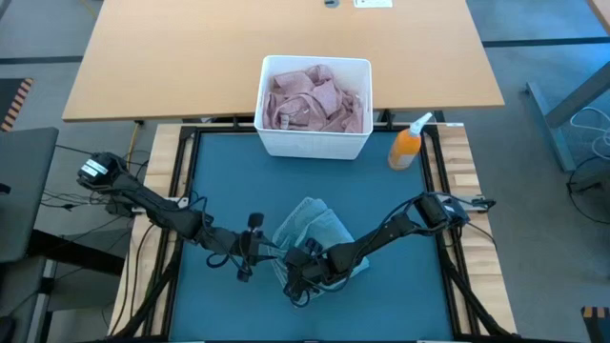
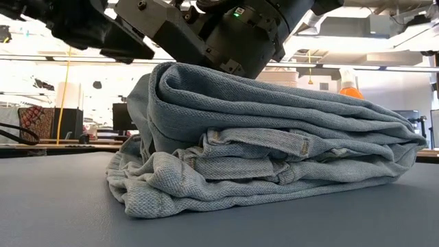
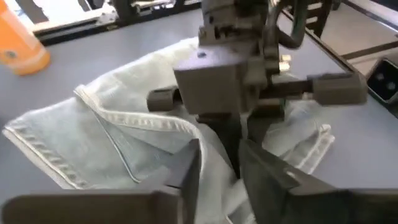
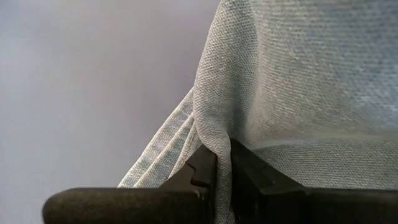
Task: Fold Laundry from Bin
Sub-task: Fold the blue pants
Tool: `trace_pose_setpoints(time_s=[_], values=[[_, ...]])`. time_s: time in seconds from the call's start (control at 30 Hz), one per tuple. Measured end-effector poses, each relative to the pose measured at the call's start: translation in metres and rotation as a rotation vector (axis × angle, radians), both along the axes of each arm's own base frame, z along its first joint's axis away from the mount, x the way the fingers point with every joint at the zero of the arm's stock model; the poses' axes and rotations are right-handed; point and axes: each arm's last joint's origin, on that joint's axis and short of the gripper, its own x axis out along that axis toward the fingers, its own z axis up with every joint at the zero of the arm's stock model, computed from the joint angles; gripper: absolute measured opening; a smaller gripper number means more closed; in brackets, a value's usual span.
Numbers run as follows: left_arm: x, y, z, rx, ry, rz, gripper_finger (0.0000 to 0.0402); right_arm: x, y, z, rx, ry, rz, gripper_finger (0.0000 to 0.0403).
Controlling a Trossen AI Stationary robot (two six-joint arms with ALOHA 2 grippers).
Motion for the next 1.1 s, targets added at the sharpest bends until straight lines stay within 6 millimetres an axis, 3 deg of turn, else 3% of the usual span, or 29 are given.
trace_pose_setpoints(time_s=[0.23,0.47,0.63,0.83,0.93,1.1], values=[[0.016,0.011,-0.010,-0.059,0.074,0.037,0.0204,0.001,-0.001,0.000,0.001,-0.001,-0.003,0.0056],[0.038,0.005,-0.017,-0.023,0.161,-0.007,0.0213,0.001,-0.002,0.000,0.003,-0.003,-0.007,0.0057],[0.041,0.005,-0.011,0.005,0.231,0.038,0.0164,0.001,-0.002,0.000,-0.003,-0.002,0.000,0.0057],[0.040,0.006,-0.013,-0.030,0.291,0.051,0.0022,0.001,-0.002,0.002,-0.010,0.000,0.016,0.0067],[0.038,0.008,-0.015,-0.048,0.326,0.067,0.0012,0.001,-0.002,0.015,-0.013,0.004,0.066,0.0081],[0.033,0.010,-0.018,-0.039,0.379,0.107,0.0003,-0.008,0.000,0.059,-0.017,-0.009,0.158,0.0110]])
